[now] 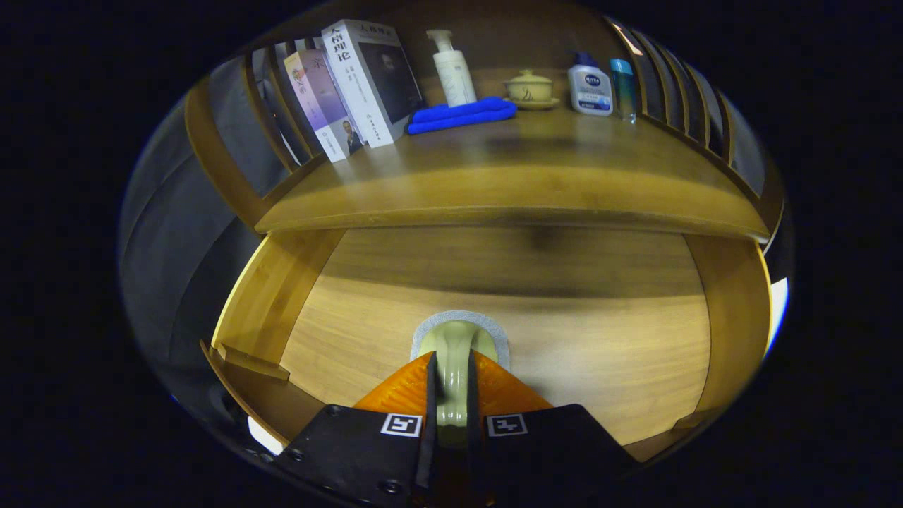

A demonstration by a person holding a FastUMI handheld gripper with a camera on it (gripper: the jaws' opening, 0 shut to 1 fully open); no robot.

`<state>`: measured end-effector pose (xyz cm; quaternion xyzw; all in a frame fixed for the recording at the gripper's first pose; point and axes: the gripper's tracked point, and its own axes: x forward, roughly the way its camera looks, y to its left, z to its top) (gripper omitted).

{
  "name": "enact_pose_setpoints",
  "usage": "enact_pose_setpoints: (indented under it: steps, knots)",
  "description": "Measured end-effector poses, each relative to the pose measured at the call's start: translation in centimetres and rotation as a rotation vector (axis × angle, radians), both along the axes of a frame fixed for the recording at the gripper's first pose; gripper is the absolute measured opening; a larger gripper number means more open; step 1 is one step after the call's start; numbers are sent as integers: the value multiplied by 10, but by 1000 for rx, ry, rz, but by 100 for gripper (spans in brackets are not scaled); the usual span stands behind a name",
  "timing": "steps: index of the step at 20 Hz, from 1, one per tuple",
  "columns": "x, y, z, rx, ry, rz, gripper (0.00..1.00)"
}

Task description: Pull open the drawer, take out the items inside it, and place them on the countertop above the cabinet.

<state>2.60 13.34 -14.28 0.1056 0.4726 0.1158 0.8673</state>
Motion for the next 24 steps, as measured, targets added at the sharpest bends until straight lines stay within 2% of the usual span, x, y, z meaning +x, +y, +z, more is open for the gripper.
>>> enact_pose_setpoints:
  steps: [9,12,16,22,24]
  knots:
    - [11,-13,63,-11,-204,-16,20]
    - [21,-18,94,-31,-290,-15,19]
    - [46,-28,139,-57,-428,-55,19]
    - [90,-28,165,-11,-468,-127,19]
    - [109,-32,160,-6,-456,-161,19]
